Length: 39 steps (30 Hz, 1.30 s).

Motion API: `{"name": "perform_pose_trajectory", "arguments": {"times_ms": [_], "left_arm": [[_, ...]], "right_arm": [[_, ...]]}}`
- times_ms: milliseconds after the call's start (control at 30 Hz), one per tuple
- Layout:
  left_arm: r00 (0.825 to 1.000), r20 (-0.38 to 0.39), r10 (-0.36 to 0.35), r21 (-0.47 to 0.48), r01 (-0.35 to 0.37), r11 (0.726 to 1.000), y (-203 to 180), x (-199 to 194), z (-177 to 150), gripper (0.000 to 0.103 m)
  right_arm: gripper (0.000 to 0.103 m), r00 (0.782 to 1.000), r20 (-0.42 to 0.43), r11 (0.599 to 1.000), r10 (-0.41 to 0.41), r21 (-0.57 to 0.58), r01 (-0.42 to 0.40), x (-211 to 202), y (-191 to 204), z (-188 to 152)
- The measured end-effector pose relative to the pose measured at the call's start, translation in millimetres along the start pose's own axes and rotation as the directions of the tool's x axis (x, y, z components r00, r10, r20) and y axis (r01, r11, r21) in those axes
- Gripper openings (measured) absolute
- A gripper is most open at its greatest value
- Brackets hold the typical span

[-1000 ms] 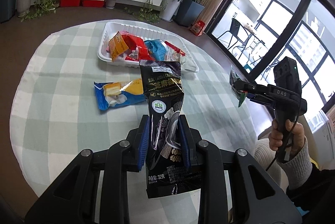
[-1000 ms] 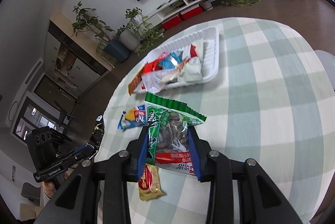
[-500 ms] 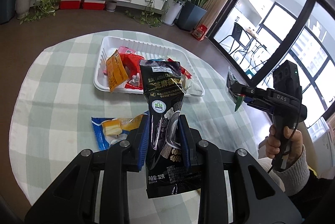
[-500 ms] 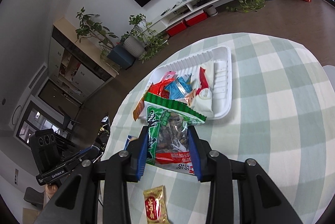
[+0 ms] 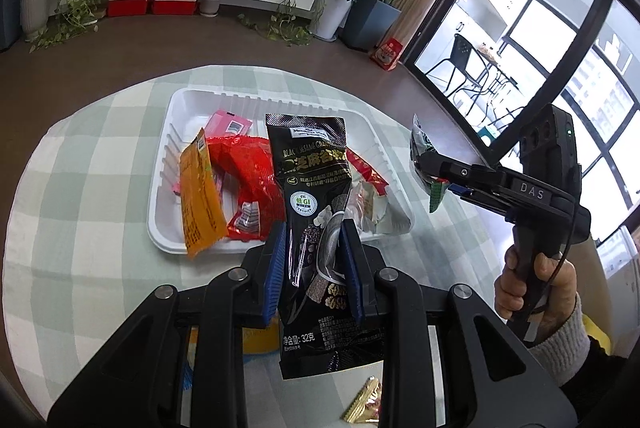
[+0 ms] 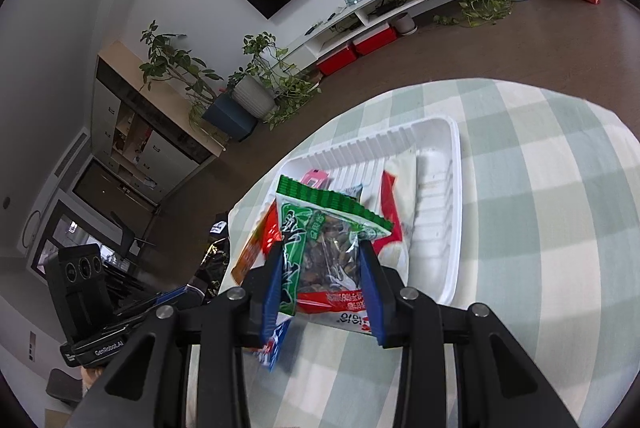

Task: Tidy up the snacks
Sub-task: 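Carry the black packet with the left tool while the right tool carries the green packet to the tray, then open both tools to drop the black and green packets into the tray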

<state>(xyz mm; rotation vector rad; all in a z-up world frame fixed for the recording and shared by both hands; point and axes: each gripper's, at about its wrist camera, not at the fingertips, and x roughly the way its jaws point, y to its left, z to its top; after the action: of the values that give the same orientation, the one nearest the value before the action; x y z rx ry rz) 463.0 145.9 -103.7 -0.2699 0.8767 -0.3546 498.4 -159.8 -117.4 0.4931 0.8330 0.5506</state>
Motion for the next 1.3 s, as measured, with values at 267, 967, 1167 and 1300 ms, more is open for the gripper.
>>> {"name": "perform_pose_trajectory", "arguments": {"times_ms": [267,967,1167,1300], "left_arm": [[1.0,-0.023,0.021,0.021,-0.021,1.0,-2,35,26,0.025],[0.992,-0.033,0.118,0.081,-0.115,0.99,-7,88,44,0.026],[0.991,0.003,0.131,0.095,-0.131,0.987,-8,89,46,0.047],[0.991,0.019,0.135,0.094,-0.136,0.986,-7,88,49,0.048]], "right_arm": [[0.039,0.999,0.006,0.999,-0.04,-0.019,0.04,22,-14,17],[0.044,0.989,-0.011,0.983,-0.146,-0.115,0.144,56,-21,30],[0.048,0.986,0.002,0.978,-0.167,-0.125,0.165,54,-22,31],[0.056,0.985,0.019,0.976,-0.17,-0.137,0.171,52,-20,31]]}}
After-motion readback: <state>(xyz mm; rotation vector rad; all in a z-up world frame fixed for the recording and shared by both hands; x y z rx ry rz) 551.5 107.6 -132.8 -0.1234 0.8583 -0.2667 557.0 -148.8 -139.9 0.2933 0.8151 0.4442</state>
